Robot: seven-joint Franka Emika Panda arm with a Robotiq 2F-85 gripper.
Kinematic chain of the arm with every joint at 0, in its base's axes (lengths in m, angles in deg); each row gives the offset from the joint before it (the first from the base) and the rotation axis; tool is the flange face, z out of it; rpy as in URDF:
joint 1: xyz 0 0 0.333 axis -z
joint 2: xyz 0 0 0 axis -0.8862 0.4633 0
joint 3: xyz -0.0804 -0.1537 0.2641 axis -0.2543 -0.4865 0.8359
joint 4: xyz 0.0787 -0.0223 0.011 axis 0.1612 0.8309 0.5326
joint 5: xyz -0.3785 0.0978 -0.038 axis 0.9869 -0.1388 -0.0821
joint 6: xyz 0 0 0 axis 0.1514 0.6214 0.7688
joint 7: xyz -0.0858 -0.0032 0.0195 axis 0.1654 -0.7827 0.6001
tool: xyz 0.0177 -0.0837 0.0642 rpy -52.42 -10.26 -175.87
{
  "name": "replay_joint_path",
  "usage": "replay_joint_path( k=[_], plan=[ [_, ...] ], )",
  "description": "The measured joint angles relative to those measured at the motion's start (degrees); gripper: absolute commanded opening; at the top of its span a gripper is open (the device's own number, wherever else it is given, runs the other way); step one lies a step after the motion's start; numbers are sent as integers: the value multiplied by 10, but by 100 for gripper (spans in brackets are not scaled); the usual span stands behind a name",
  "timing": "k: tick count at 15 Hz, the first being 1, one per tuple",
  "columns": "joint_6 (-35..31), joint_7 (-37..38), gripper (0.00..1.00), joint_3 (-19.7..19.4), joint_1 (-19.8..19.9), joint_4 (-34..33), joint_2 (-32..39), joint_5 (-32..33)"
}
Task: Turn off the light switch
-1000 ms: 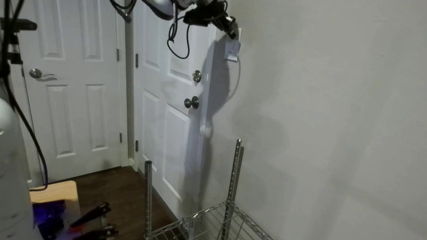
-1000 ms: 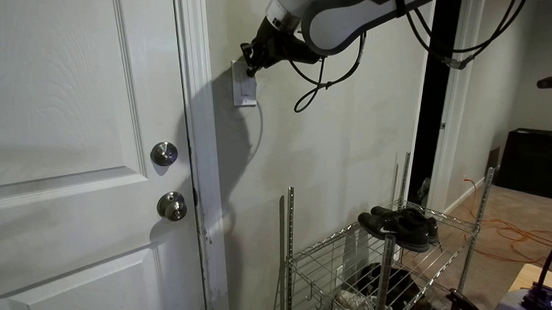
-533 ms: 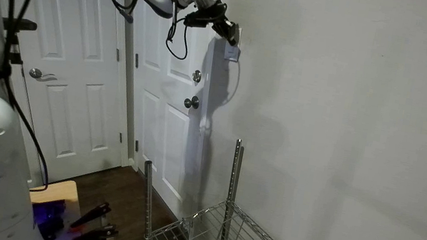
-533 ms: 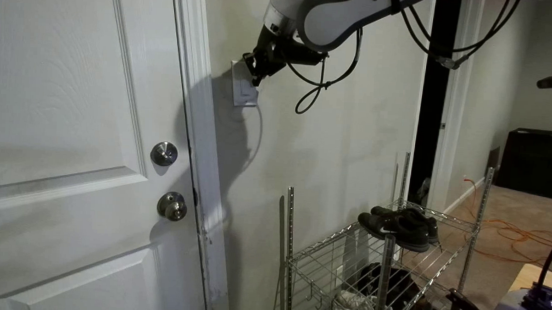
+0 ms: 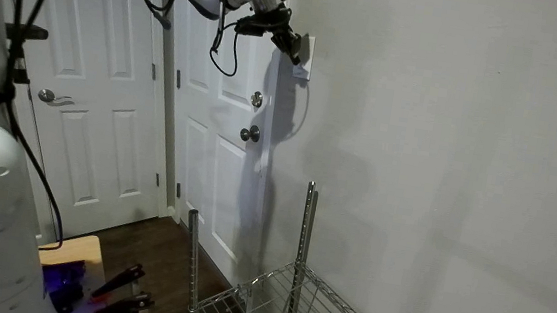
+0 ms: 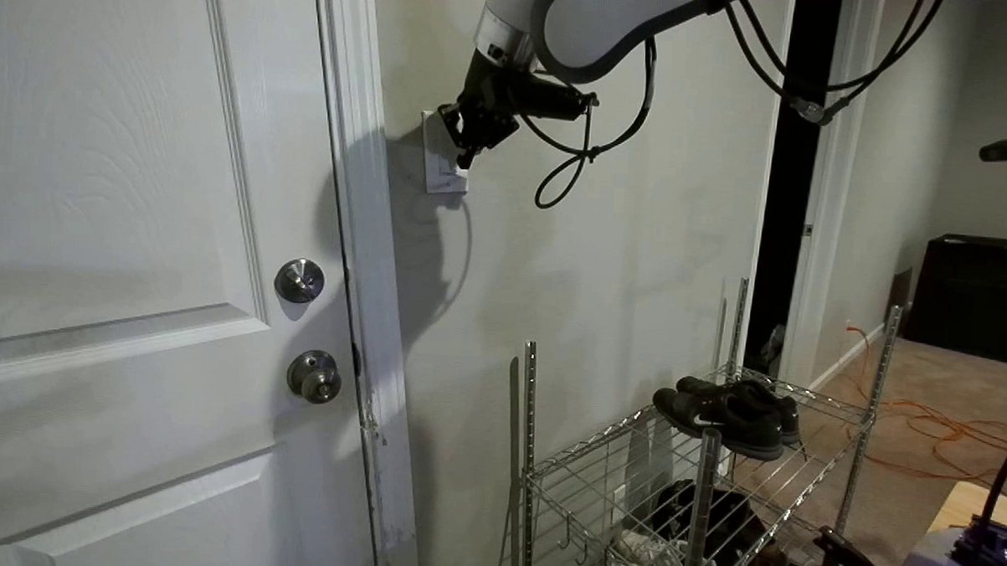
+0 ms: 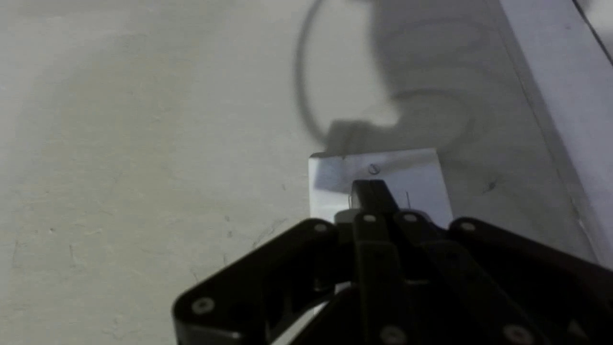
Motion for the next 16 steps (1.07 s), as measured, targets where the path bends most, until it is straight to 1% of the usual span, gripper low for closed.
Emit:
replay_joint_path(
  k=[7, 12, 14, 16],
  plan=[
    [-14, -3, 0, -1, -1, -23, 35, -1],
    [-11, -3, 0, -3, -4, -24, 35, 1],
    [-6, -23, 0, -3, -5, -25, 35, -24],
    [2, -59, 0, 0, -6, -25, 34, -75]
  ],
)
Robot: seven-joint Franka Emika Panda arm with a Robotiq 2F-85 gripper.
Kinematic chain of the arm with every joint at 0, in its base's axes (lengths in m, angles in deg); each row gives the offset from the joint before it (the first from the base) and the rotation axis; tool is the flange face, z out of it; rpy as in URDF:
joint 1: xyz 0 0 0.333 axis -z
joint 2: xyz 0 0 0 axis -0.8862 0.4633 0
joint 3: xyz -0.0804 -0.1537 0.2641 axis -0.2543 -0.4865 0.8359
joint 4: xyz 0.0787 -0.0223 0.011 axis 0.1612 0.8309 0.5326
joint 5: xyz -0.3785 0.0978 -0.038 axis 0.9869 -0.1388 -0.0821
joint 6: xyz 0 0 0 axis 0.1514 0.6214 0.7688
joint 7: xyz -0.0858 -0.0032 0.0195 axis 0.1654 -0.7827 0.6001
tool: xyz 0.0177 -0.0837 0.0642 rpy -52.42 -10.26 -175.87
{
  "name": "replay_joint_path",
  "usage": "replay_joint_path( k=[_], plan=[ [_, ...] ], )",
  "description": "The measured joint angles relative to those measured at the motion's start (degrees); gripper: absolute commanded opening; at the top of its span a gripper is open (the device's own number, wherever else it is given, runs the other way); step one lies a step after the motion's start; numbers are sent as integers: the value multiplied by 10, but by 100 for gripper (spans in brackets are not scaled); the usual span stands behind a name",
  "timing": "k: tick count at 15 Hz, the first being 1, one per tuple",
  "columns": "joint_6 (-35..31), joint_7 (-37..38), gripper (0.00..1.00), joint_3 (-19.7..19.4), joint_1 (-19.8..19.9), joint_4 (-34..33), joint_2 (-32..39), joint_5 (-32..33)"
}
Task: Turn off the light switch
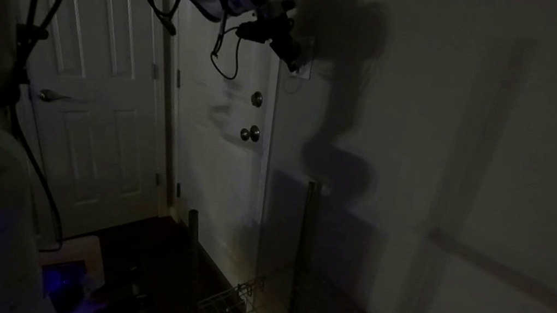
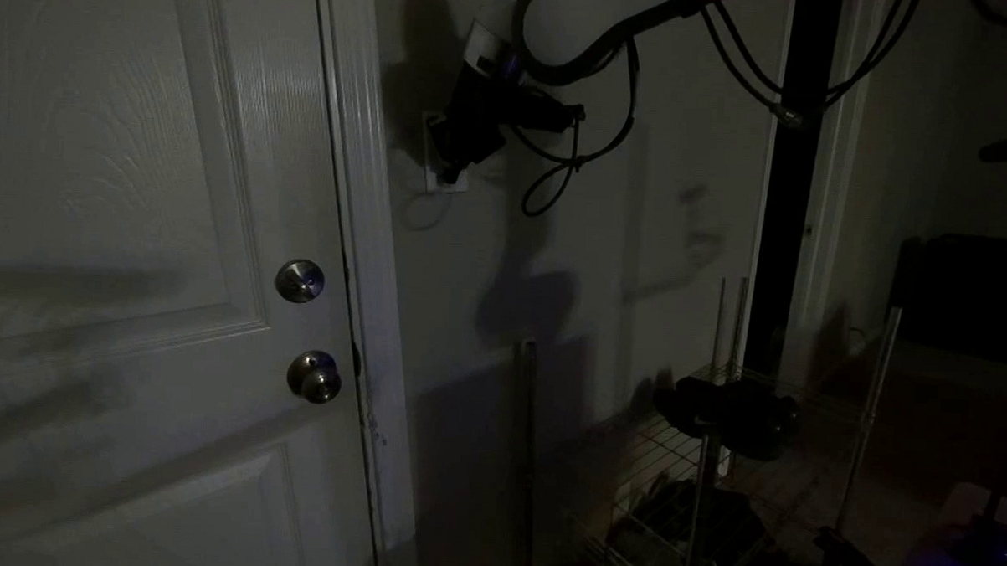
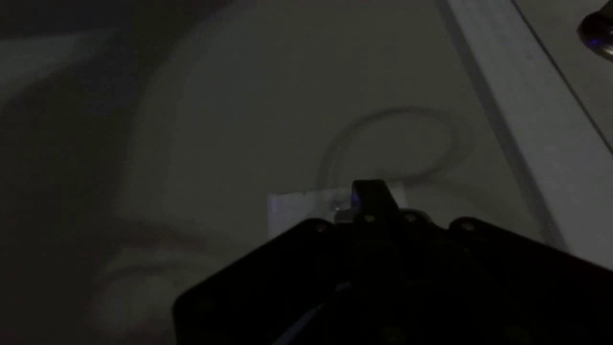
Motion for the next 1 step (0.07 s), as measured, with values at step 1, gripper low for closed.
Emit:
replay_joint_path(
  k=[1],
  plan=[
    [5, -13, 0, 1, 0, 0, -2, -21]
  ],
)
